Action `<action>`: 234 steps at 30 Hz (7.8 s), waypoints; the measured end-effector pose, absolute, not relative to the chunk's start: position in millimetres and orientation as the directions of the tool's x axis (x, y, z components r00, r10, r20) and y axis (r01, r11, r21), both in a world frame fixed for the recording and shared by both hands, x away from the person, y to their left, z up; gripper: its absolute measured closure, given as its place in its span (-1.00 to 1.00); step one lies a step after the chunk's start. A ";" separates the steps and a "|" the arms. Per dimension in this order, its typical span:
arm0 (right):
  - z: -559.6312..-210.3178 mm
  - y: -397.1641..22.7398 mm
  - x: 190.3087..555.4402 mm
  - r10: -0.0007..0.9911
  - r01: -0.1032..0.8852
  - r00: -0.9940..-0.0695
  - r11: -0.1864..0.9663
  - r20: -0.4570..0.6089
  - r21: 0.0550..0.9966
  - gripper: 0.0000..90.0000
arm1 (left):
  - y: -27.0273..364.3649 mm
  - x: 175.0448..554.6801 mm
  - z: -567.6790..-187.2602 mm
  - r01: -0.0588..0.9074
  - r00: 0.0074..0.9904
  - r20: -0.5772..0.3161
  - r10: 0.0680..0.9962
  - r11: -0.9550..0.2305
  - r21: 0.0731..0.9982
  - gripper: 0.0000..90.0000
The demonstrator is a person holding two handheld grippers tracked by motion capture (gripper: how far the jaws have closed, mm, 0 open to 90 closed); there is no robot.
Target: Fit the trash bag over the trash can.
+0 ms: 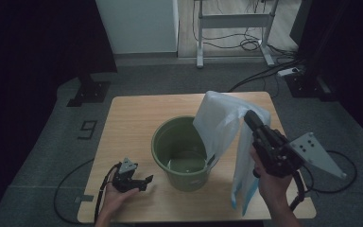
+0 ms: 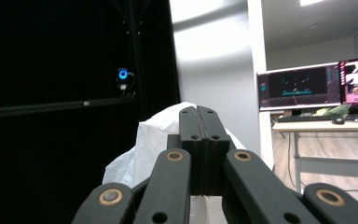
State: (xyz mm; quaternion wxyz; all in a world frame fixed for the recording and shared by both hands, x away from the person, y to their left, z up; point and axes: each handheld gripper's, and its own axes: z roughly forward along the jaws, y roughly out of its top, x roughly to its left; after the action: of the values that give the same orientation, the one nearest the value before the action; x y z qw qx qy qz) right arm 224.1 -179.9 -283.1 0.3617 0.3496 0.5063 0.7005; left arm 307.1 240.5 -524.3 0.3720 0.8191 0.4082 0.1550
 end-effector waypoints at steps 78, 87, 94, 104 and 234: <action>-464.8 -163.3 196.1 0.877 0.243 -0.463 -0.013 0.127 0.970 -0.43 | 239.3 307.0 -529.3 0.566 0.615 -0.040 0.787 -0.406 0.718 -0.66; -489.6 -159.8 210.1 0.919 0.292 -0.385 0.039 0.080 0.956 0.03 | 239.8 307.0 -529.2 0.564 0.617 -0.039 0.786 -0.407 0.719 -0.66; -489.4 -172.8 217.5 0.948 0.278 -0.313 0.042 0.050 0.960 0.90 | 241.2 306.1 -527.1 0.558 0.612 -0.040 0.790 -0.395 0.729 -0.66; -457.3 -195.6 217.4 0.969 0.144 -0.246 0.046 -0.009 0.989 0.98 | 238.2 299.4 -509.4 0.517 0.602 -0.029 0.798 -0.362 0.776 -0.63; -351.2 -144.6 249.1 0.836 -0.060 -0.546 0.028 -0.056 0.998 0.98 | 176.4 244.6 -371.9 0.265 0.698 -0.002 0.716 -0.257 0.929 -0.51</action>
State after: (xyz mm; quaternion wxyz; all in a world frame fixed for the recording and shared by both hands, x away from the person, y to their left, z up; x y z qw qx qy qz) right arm 249.1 -144.6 -351.2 0.3595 0.3130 0.6203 0.6229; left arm 244.6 176.4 -371.9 0.5178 0.7623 0.3218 0.2176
